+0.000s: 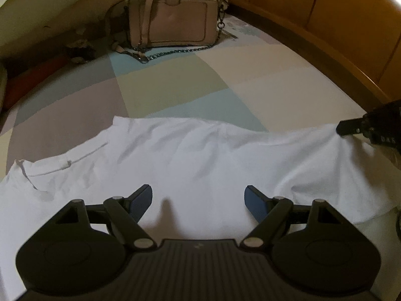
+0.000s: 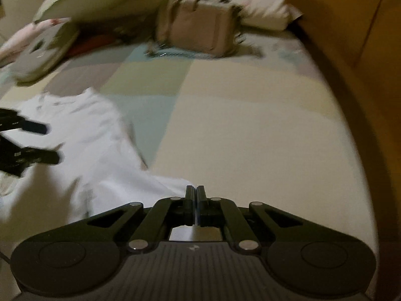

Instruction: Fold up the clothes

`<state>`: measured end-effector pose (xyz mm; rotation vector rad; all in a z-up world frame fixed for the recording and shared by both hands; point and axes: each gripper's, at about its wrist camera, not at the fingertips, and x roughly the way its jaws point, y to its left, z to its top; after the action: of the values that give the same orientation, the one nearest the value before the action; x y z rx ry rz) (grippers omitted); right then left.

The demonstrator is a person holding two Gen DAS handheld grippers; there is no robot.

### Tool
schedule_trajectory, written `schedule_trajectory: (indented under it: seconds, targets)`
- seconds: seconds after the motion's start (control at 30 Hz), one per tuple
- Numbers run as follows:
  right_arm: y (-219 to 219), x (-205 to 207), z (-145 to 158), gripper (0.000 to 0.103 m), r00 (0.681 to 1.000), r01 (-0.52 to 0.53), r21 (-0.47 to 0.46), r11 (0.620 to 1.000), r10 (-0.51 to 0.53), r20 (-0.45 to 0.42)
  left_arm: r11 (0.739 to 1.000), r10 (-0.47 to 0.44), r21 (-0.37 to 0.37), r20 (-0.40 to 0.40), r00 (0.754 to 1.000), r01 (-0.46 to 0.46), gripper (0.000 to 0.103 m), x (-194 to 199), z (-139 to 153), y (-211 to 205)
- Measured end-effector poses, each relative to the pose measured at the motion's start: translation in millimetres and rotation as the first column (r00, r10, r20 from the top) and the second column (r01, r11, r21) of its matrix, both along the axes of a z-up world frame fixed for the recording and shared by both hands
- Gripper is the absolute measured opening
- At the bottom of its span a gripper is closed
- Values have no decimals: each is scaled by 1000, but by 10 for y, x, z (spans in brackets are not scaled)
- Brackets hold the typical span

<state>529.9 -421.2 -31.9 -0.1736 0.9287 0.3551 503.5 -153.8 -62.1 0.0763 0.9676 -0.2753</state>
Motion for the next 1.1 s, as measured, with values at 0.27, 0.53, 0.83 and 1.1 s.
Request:
schedule_trajectory:
  seconds: [0.27,0.53,0.83,1.1]
  targets:
    - [139,231,-81,15,1000,-13,-47,999,12,-26,1000,30,8,22,999,-30,81,39,44,166]
    - [695,647,-115,31,981,-191,70,979,192,-8,996,83,11,22,996,-83,81,64,1,385]
    - [1118,733,-417,14,947,-313,33,949,315,-63,993,118,6,13,993,-119,81,27,-52,598]
    - [1167,848,-277,3,969,-246,-3,969,246,-34,988,153,-3,15,988,-153,81,62,-64,729]
